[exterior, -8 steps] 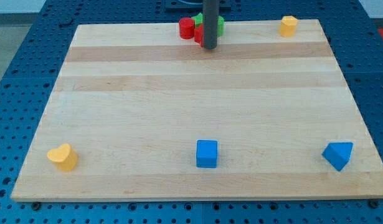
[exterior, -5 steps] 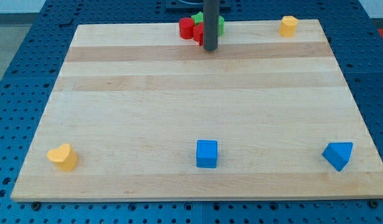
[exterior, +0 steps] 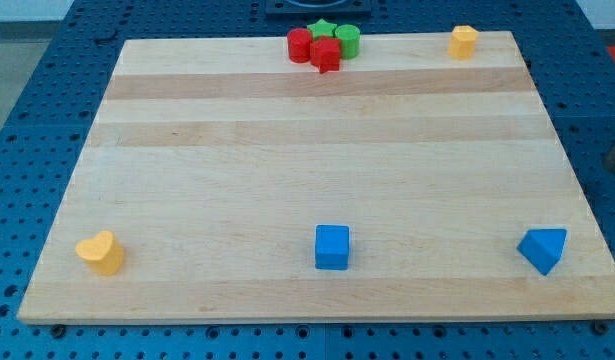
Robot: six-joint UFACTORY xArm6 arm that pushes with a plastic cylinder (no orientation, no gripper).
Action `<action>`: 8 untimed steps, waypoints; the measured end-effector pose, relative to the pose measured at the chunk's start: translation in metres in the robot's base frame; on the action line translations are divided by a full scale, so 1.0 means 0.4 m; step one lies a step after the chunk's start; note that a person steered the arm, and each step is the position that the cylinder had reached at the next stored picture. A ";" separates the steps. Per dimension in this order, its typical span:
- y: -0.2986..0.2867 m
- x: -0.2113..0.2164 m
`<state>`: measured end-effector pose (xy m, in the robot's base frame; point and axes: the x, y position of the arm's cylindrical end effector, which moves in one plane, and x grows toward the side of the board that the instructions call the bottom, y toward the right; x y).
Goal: Move the blue triangle slightly up
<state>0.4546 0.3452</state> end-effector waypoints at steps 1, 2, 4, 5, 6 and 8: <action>-0.003 0.164; -0.030 0.342; -0.238 0.389; -0.280 0.341; -0.282 0.321; -0.185 0.389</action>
<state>0.6102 0.2710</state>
